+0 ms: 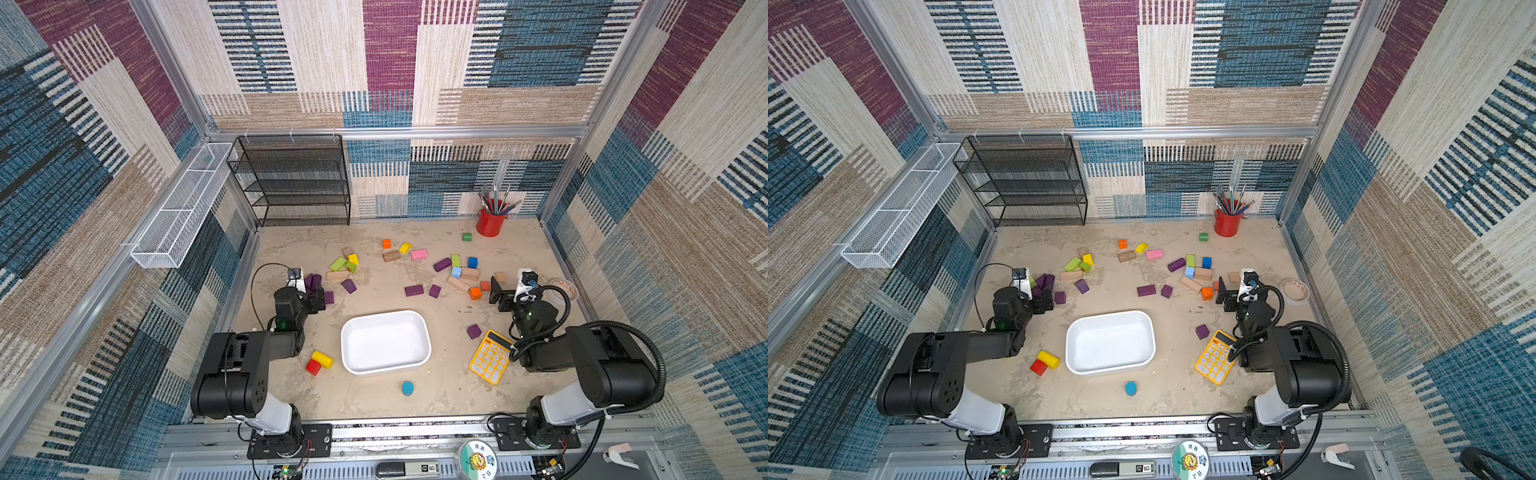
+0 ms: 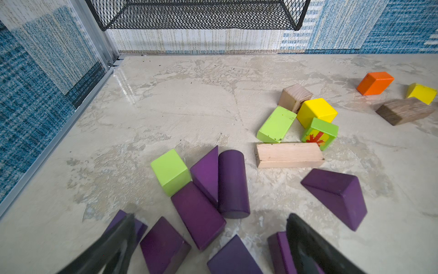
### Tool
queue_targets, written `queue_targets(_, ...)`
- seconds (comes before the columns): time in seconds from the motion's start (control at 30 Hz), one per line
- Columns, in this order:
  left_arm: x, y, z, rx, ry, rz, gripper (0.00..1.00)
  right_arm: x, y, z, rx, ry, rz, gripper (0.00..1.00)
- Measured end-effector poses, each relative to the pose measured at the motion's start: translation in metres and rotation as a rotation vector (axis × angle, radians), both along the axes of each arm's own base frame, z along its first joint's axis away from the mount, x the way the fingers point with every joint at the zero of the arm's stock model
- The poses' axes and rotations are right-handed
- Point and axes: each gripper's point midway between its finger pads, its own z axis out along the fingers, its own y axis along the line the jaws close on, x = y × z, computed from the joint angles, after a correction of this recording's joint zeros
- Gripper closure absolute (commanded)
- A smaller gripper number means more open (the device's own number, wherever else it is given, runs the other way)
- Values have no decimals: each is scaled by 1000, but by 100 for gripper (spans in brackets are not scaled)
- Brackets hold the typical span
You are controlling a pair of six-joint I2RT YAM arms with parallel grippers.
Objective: Pick purple bricks into the storage bin
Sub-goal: Pick up the building block from the center of the board.
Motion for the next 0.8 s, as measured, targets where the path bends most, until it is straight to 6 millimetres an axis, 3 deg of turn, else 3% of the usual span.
queue_targets(0.8,2,-1,2,-4,-6,-6,1,0,0,0,0,0,0,1)
